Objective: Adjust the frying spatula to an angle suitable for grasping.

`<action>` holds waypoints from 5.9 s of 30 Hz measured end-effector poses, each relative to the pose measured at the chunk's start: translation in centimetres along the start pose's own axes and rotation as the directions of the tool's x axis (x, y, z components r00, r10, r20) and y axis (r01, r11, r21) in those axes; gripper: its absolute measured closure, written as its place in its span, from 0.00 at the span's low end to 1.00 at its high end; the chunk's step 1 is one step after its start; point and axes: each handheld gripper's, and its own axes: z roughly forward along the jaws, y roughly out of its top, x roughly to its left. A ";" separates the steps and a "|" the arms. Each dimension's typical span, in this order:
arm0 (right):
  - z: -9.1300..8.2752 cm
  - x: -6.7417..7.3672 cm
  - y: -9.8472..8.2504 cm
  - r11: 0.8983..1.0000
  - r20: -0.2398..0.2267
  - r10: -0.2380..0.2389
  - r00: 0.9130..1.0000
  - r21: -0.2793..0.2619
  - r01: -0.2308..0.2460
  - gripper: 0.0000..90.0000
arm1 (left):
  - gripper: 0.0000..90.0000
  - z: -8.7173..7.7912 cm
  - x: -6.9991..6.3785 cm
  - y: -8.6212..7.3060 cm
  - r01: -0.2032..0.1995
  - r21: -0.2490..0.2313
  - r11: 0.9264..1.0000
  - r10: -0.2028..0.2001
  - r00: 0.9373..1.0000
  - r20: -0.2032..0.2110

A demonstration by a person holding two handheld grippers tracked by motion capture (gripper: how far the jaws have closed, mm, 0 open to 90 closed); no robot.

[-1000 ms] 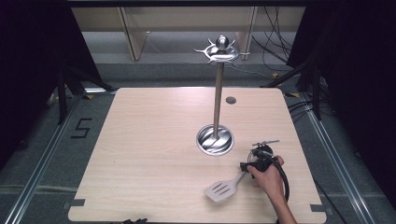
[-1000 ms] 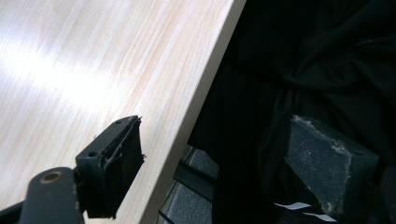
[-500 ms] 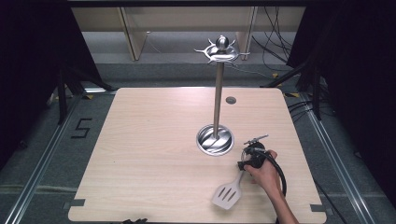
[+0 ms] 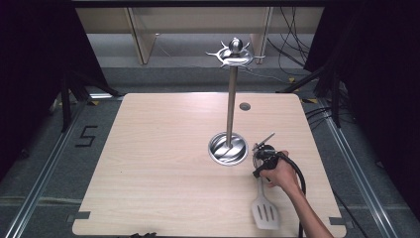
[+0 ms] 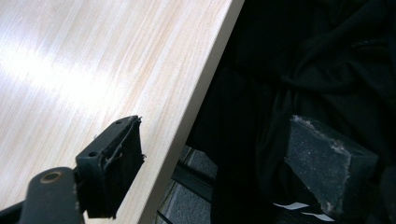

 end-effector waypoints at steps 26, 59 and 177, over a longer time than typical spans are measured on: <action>-0.1 -2.1 1.5 0.984 -0.054 -0.008 0.999 0.175 0.017 0.80 | 0.20 0.1 -0.1 0.0 -0.011 -0.001 1.000 0.011 1.000 0.011; -7.6 -2.7 -2.1 0.969 -0.023 -0.054 0.998 -0.242 0.047 0.85 | 0.20 0.3 -0.2 -0.1 0.005 -0.005 1.000 -0.005 1.000 -0.009; -19.0 -3.6 7.2 0.667 -0.047 -0.206 0.977 -0.737 0.106 0.85 | 0.20 0.1 0.0 0.0 -0.012 0.002 1.000 0.012 1.000 0.017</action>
